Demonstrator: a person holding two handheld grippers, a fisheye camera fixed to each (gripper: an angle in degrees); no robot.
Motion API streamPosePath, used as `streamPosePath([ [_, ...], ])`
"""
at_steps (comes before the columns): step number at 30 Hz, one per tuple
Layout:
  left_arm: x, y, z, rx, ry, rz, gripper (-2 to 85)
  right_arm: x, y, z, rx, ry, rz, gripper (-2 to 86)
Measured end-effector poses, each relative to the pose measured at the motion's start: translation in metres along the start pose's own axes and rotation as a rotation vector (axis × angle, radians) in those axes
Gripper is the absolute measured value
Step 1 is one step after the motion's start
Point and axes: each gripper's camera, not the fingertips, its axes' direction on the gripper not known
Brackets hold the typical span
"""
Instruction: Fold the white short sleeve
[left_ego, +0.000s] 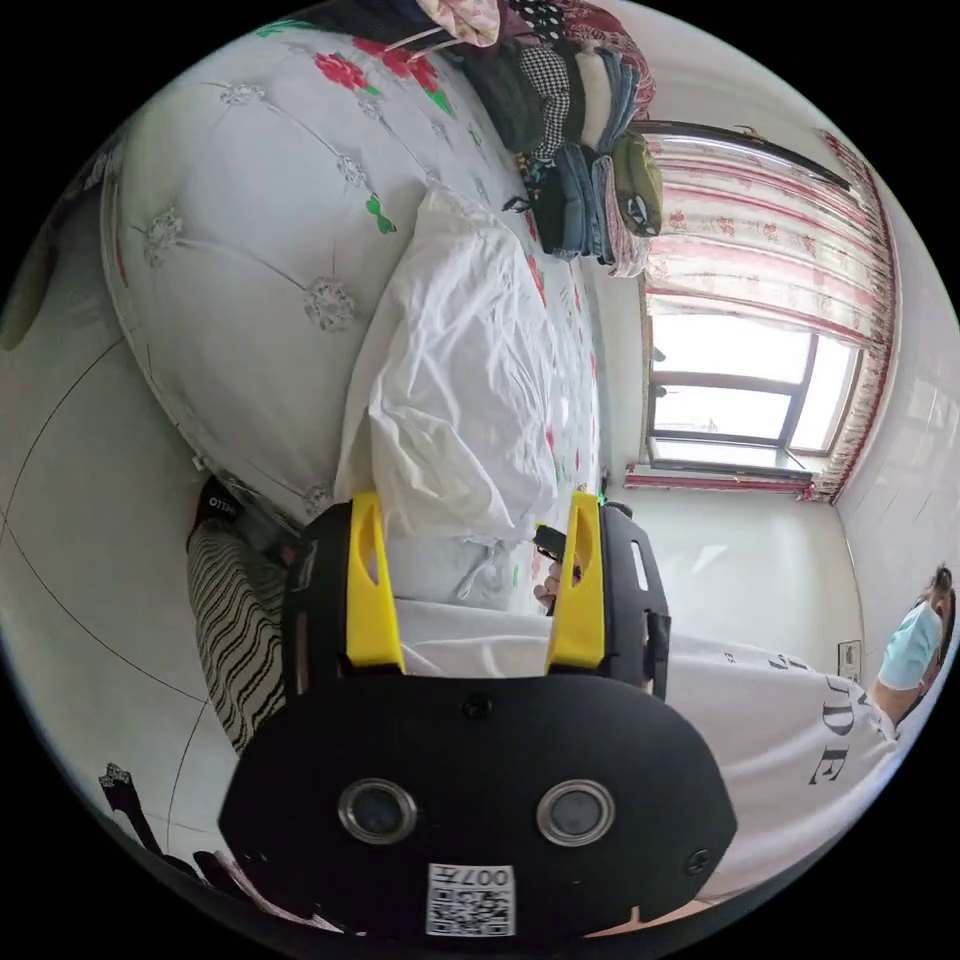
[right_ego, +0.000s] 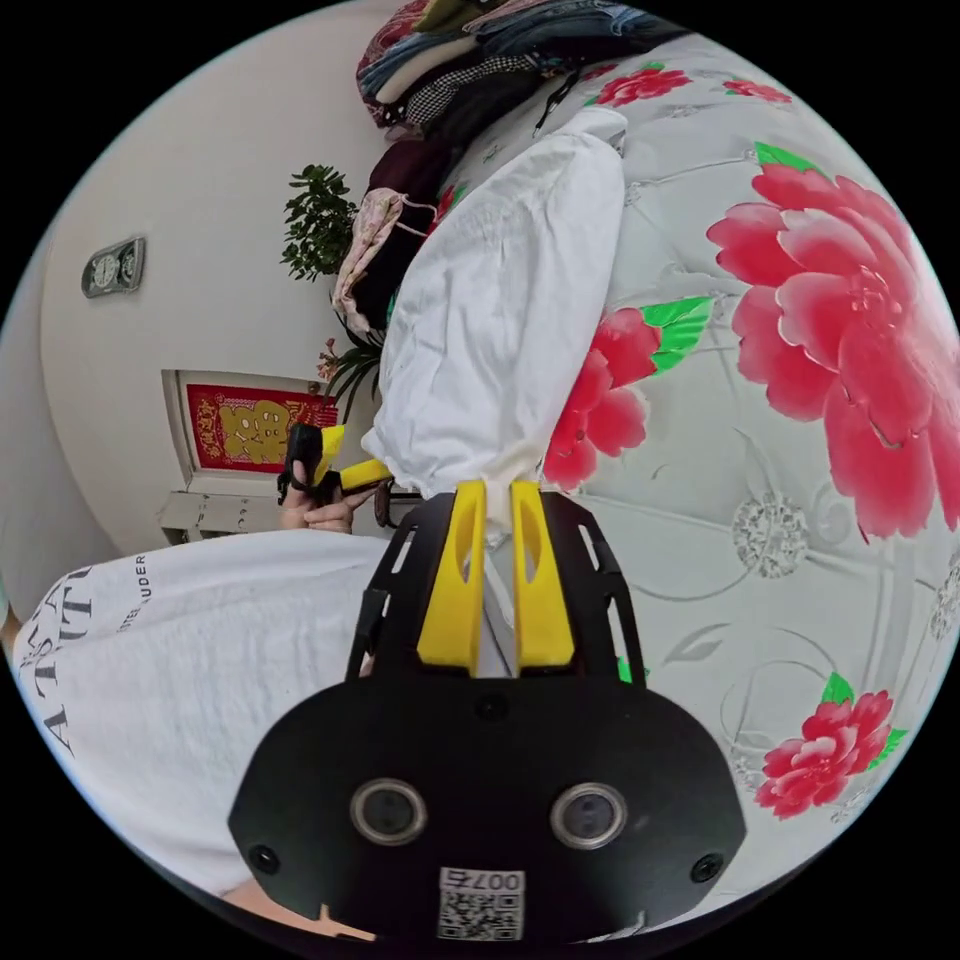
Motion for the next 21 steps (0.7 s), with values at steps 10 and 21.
streamPosePath([
  [10, -0.004, 0.014, -0.084, 0.246, -0.165, -0.121, 12.2, -0.015, 0.033, 0.043, -0.194, -0.045, -0.254, 6.8],
  [21, -0.021, -0.013, -0.058, 0.044, -0.110, -0.151, 18.9, 0.128, 0.028, -0.103, 0.298, -0.077, 0.144, 11.7],
])
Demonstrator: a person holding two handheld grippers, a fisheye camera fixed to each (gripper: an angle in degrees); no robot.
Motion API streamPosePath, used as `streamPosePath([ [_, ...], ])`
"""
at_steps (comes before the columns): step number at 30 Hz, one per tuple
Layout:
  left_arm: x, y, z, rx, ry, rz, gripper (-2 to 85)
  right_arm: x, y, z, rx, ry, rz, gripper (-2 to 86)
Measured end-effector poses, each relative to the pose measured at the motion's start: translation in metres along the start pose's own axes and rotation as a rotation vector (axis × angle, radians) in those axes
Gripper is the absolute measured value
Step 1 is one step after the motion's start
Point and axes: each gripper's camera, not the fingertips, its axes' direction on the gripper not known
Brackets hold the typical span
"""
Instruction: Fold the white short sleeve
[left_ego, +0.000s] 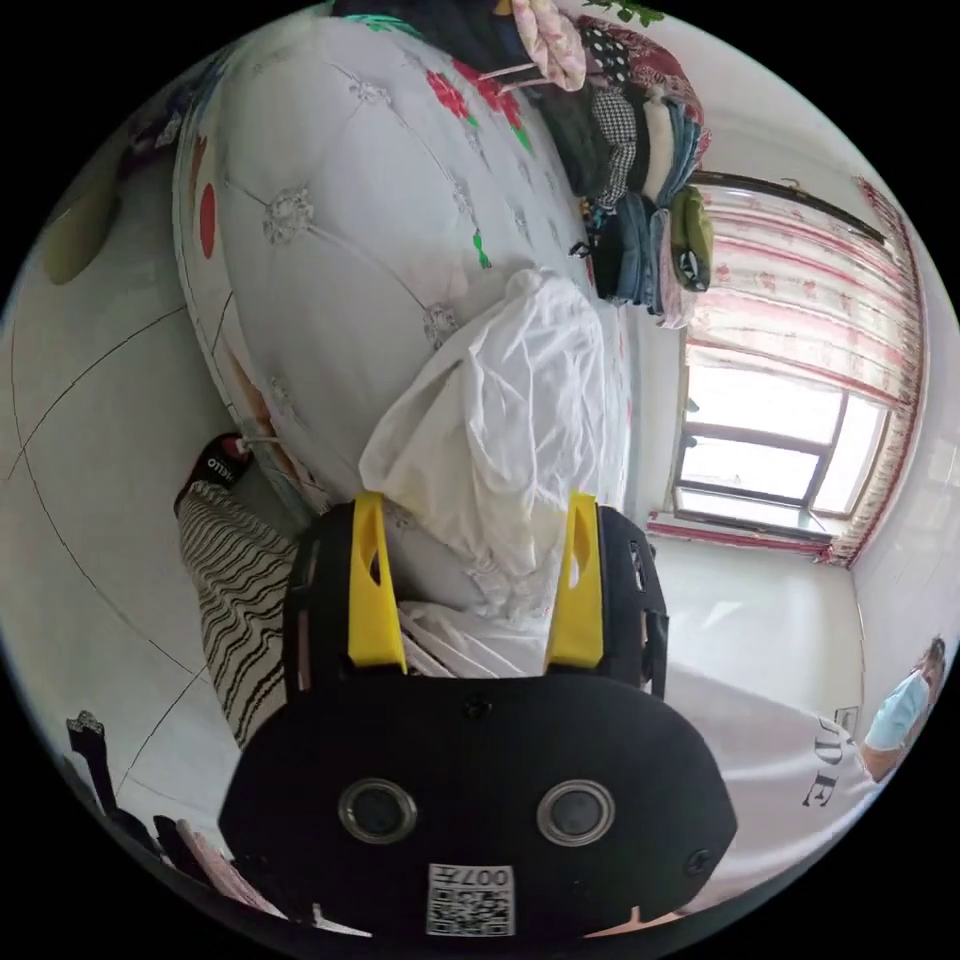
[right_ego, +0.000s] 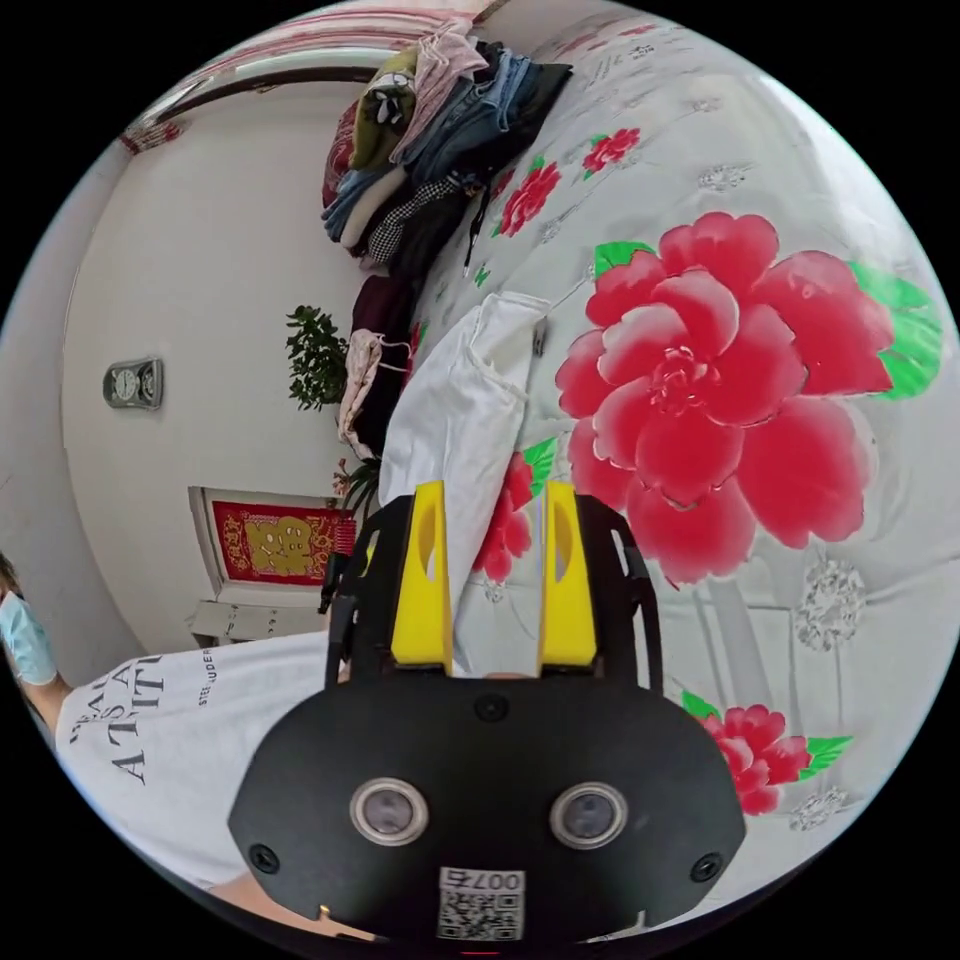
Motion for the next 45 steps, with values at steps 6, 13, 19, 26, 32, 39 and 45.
streamPosePath([
  [6, 0.007, -0.020, -0.008, -0.137, -0.060, 0.083, 5.5, 0.011, -0.050, 0.040, 0.048, -0.018, 0.052, 9.9],
  [13, 0.014, -0.048, -0.057, -0.031, 0.106, 0.125, -0.7, -0.044, -0.091, 0.074, 0.021, -0.032, -0.010, 0.5],
  [19, 0.050, -0.098, -0.147, 0.076, 0.177, 0.263, -0.9, -0.171, -0.141, 0.082, 0.099, -0.204, -0.106, -0.4],
  [26, 0.126, -0.196, -0.333, 0.331, 0.197, 0.528, -0.8, -0.432, -0.254, 0.128, 0.173, -0.365, -0.442, -0.5],
  [32, 0.128, -0.274, -0.437, 0.477, 0.042, 0.507, 0.3, -0.580, -0.317, 0.230, 0.259, -0.401, -0.519, -0.3],
  [39, -0.022, -0.306, -0.374, 0.508, -0.190, 0.196, 10.2, -0.560, -0.340, 0.375, 0.128, -0.009, -0.438, 0.8],
  [45, -0.124, -0.218, -0.279, 0.553, -0.228, 0.147, 10.3, -0.456, -0.272, 0.340, 0.006, 0.300, -0.435, 0.6],
])
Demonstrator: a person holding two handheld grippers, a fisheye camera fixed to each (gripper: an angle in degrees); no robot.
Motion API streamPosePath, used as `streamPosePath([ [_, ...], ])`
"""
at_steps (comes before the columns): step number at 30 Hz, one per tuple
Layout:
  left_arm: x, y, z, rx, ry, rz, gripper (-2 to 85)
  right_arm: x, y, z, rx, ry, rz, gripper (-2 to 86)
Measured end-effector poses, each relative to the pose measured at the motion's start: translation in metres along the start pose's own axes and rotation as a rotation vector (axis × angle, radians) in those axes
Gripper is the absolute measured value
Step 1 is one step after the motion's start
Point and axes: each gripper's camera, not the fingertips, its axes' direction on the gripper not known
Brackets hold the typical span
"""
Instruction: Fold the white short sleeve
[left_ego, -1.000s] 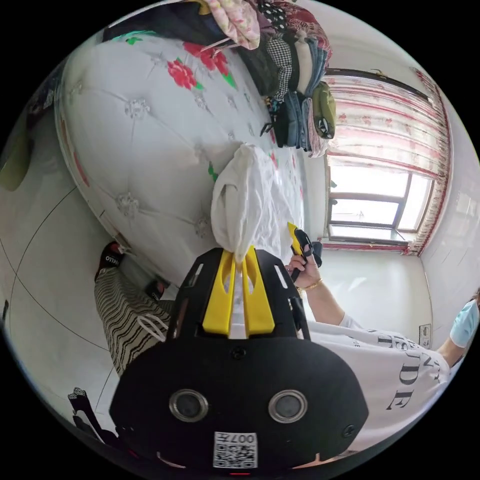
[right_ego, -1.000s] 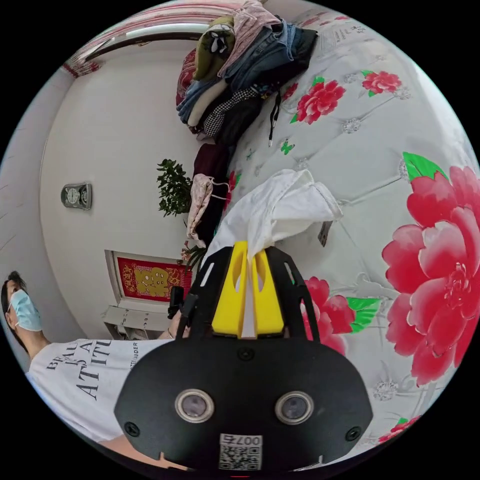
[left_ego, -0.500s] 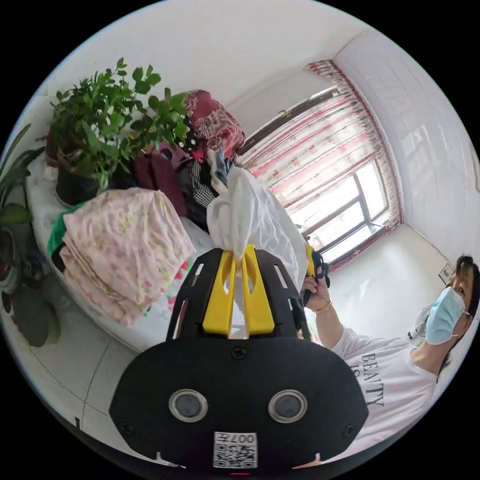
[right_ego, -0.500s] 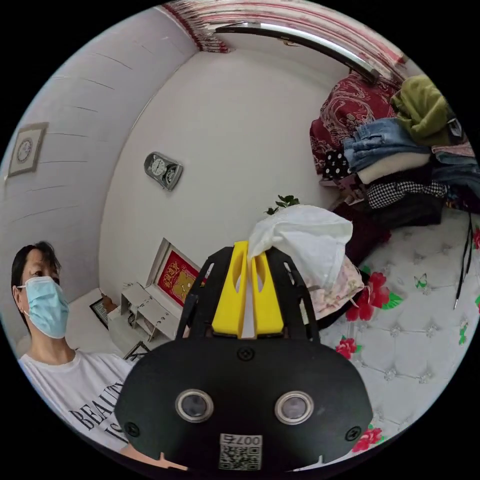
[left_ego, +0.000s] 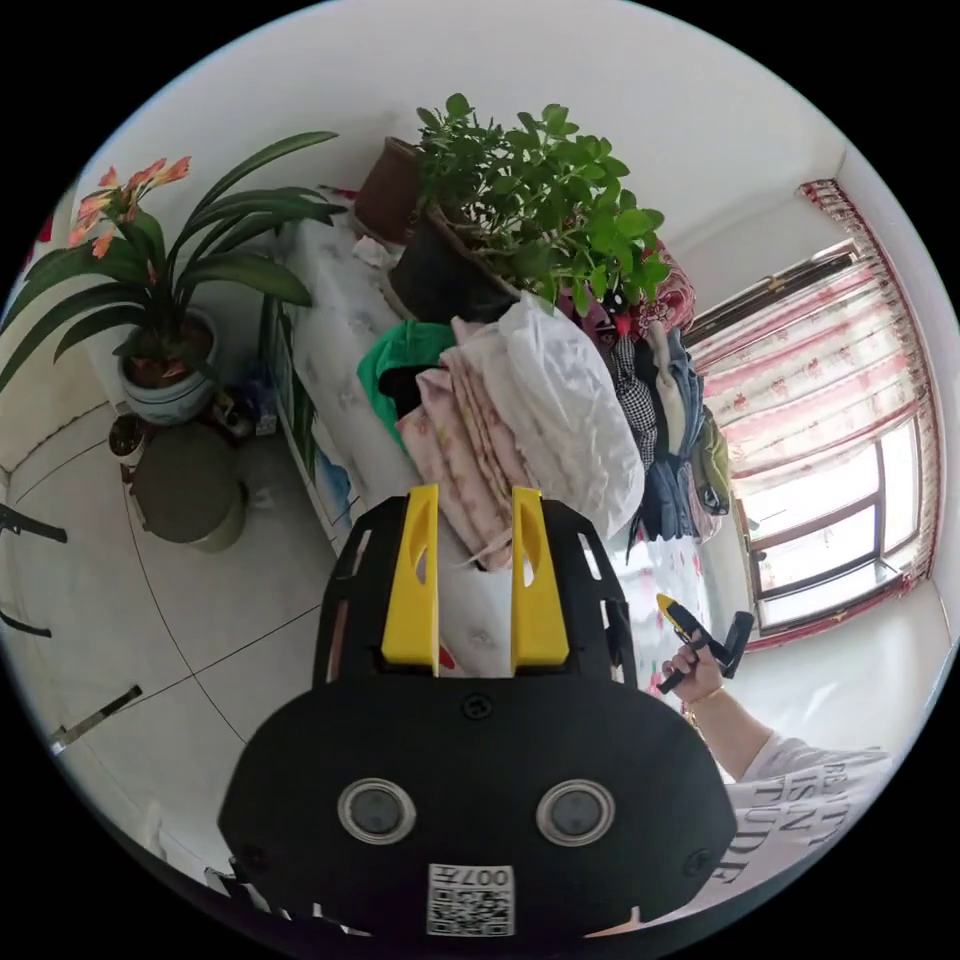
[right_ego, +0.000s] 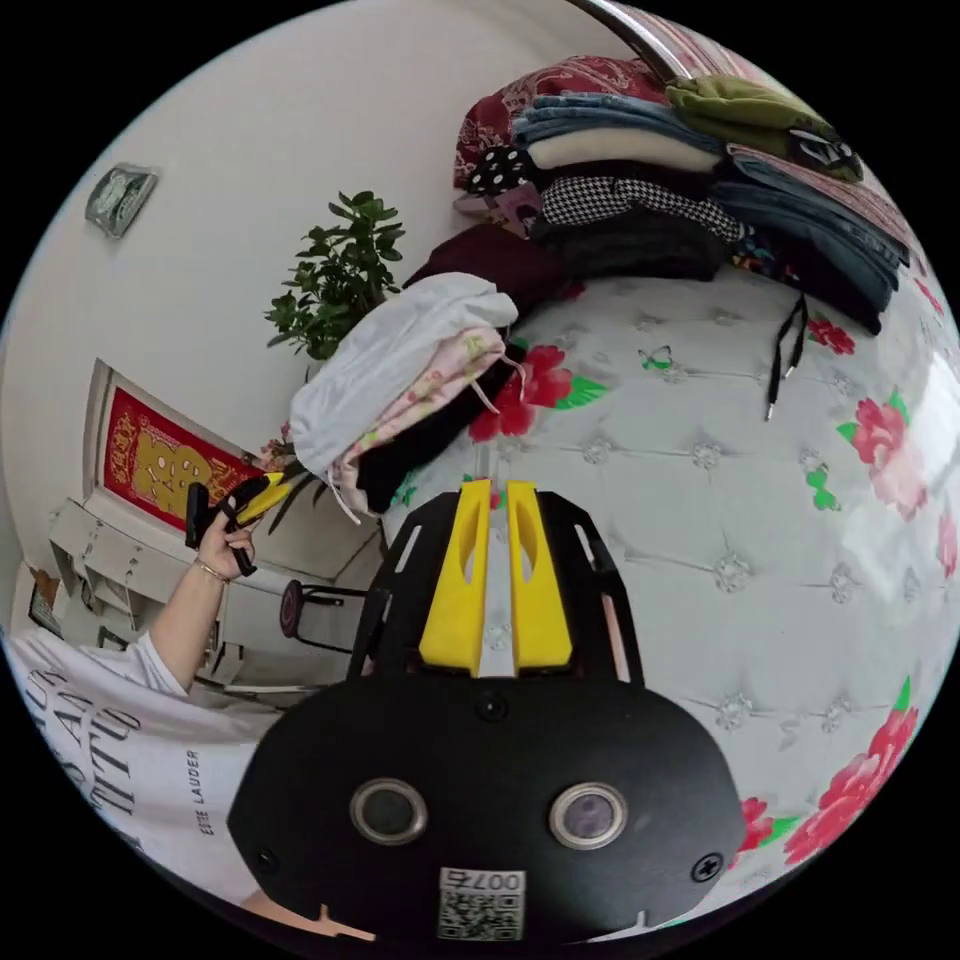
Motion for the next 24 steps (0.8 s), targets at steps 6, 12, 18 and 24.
streamPosePath([
  [6, 0.057, 0.161, 0.094, -0.158, -0.120, 0.237, 8.8, 0.013, 0.147, -0.067, -0.321, 0.404, -0.207, 0.4],
  [12, 0.172, 0.286, 0.250, -0.450, -0.115, 0.565, 7.1, 0.014, 0.259, -0.076, -0.501, 0.598, -0.292, 0.5],
  [18, 0.281, 0.369, 0.370, -0.501, -0.191, 0.887, 5.4, 0.054, 0.301, -0.124, -0.277, 0.348, -0.060, 0.1],
  [24, 0.332, 0.438, 0.463, -0.577, -0.166, 0.907, 4.7, 0.137, 0.405, -0.258, -0.057, 0.388, 0.206, 0.6],
])
